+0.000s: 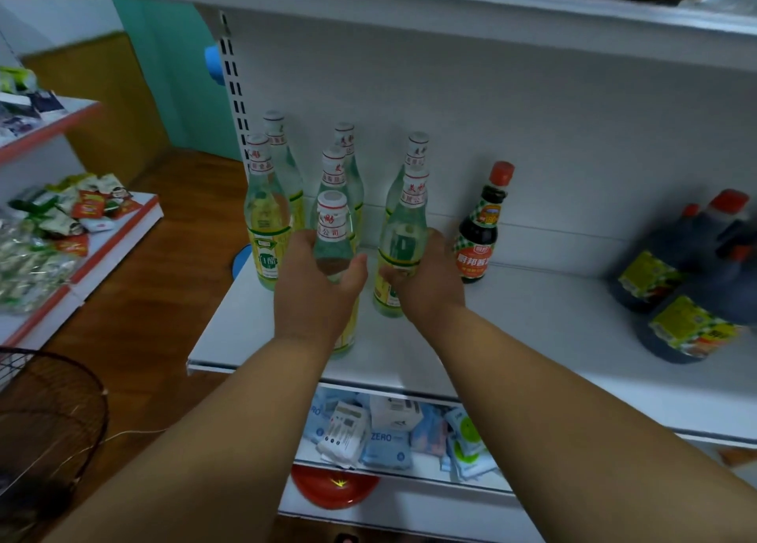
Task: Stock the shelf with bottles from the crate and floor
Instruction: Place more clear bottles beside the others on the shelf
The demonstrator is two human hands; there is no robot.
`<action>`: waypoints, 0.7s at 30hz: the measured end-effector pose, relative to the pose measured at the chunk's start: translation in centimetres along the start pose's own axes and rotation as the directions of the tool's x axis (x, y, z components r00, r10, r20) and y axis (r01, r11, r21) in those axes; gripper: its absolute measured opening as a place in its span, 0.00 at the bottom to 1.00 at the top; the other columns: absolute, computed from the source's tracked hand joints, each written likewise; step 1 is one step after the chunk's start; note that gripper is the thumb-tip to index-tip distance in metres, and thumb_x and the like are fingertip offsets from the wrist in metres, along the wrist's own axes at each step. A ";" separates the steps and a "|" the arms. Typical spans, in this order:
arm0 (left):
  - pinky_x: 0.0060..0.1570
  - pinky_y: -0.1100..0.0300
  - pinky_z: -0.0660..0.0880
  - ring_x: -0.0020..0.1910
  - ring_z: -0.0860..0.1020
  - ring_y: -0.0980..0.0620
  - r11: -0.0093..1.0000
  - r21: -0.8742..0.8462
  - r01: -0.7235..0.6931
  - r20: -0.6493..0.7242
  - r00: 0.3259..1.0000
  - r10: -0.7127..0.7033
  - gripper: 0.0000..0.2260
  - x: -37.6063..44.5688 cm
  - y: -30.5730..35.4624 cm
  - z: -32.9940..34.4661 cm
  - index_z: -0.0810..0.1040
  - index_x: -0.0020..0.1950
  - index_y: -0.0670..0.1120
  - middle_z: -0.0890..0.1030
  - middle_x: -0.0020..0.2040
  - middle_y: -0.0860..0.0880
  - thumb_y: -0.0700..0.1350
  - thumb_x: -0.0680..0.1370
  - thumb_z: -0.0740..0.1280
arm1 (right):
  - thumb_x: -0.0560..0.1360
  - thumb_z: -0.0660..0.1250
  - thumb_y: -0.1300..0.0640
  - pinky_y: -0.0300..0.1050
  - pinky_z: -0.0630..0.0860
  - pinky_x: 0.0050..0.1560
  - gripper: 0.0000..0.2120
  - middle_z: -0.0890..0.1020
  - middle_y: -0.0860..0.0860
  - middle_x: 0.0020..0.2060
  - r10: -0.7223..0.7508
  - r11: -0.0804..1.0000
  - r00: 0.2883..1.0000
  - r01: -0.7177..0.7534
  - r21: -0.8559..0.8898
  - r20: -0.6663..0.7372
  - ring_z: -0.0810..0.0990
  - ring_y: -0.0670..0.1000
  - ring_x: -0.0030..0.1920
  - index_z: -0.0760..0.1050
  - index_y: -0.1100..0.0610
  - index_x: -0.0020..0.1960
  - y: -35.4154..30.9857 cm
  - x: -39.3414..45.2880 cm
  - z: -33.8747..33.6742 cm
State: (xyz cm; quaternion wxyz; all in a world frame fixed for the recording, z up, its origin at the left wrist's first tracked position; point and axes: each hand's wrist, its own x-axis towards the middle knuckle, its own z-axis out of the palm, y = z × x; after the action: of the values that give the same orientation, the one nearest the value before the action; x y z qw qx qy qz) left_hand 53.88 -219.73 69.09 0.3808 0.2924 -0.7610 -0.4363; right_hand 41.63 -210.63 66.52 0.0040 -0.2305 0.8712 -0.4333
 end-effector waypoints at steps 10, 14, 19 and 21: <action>0.35 0.82 0.66 0.39 0.73 0.71 1.000 -0.005 -0.013 0.026 1.000 0.013 0.17 0.5 -0.6 0.0 0.72 0.57 0.48 0.79 0.49 0.52 0.46 0.73 0.75 | 0.69 0.76 0.52 0.53 0.75 0.62 0.35 0.75 0.56 0.63 -0.009 1.000 1.000 0.010 -0.028 0.027 0.75 0.58 0.63 0.64 0.58 0.70 0.0 1.1 0.0; 0.35 0.82 0.66 0.38 0.73 0.72 1.000 -0.012 -0.013 0.035 0.999 0.013 0.17 0.5 -0.5 -0.2 0.72 0.57 0.47 0.80 0.48 0.51 0.46 0.73 0.74 | 0.70 0.76 0.53 0.53 0.75 0.62 0.34 0.75 0.56 0.63 0.001 1.000 0.999 0.000 -0.023 0.034 0.75 0.57 0.63 0.63 0.57 0.69 -0.1 1.0 0.0; 0.34 0.82 0.64 0.37 0.72 0.73 1.000 -0.003 -0.019 0.053 0.998 0.019 0.18 0.7 -0.4 -0.3 0.72 0.59 0.45 0.76 0.47 0.53 0.45 0.73 0.74 | 0.70 0.76 0.53 0.56 0.74 0.63 0.34 0.73 0.57 0.64 -0.010 0.999 0.999 0.011 -0.036 0.054 0.75 0.59 0.64 0.63 0.58 0.69 -0.1 1.2 -0.3; 0.34 0.82 0.65 0.38 0.73 0.70 1.000 -0.008 -0.022 0.057 0.998 0.023 0.18 0.8 -0.5 -0.4 0.73 0.59 0.45 0.78 0.48 0.53 0.46 0.73 0.74 | 0.70 0.76 0.53 0.56 0.74 0.63 0.33 0.73 0.57 0.63 -0.001 0.999 0.999 0.004 -0.050 0.054 0.75 0.59 0.64 0.63 0.58 0.69 -0.1 1.2 -0.3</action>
State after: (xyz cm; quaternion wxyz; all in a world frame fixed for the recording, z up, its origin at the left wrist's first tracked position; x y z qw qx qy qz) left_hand 53.82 -220.72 69.02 0.3649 0.2700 -0.7732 -0.4429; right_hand 40.56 -210.92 67.02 0.0211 -0.2432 0.8812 -0.4049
